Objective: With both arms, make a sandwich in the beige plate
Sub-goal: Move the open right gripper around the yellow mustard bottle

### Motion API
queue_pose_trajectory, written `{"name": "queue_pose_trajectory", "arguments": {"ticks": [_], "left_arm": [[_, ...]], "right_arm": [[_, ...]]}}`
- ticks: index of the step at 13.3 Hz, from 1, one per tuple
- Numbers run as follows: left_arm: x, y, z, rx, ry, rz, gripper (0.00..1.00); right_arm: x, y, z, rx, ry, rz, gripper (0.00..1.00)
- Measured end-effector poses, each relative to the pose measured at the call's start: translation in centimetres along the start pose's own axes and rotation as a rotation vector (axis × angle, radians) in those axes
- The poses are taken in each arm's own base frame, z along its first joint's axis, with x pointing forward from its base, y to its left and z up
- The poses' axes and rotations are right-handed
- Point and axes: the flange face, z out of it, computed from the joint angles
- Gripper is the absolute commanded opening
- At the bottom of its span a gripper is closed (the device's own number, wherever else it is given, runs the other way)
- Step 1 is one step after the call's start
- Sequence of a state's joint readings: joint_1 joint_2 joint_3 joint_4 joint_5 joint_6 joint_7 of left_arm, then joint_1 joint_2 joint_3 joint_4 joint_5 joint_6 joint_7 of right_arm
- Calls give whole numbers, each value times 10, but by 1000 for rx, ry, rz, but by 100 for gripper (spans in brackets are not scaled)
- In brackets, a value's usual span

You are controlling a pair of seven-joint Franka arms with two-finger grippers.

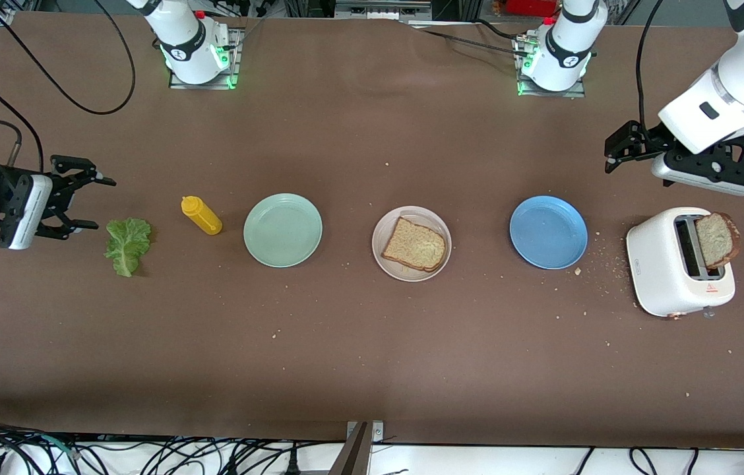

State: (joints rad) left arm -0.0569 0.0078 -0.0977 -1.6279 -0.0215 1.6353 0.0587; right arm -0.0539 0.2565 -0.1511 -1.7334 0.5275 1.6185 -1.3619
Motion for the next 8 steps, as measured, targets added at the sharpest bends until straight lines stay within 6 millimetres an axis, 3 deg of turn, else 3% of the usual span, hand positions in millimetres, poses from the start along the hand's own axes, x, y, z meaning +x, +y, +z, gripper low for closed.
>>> {"name": "queue_pose_trajectory", "arguments": {"ticks": [4,8], "left_arm": [[-2,3,2,-1,-20,0,100],[-3,2,3,-2,-28,-3,100]], "right_arm": [[-51,15,55,83,142,-158,100],[-85,49,128,139,290,-318,100]]}}
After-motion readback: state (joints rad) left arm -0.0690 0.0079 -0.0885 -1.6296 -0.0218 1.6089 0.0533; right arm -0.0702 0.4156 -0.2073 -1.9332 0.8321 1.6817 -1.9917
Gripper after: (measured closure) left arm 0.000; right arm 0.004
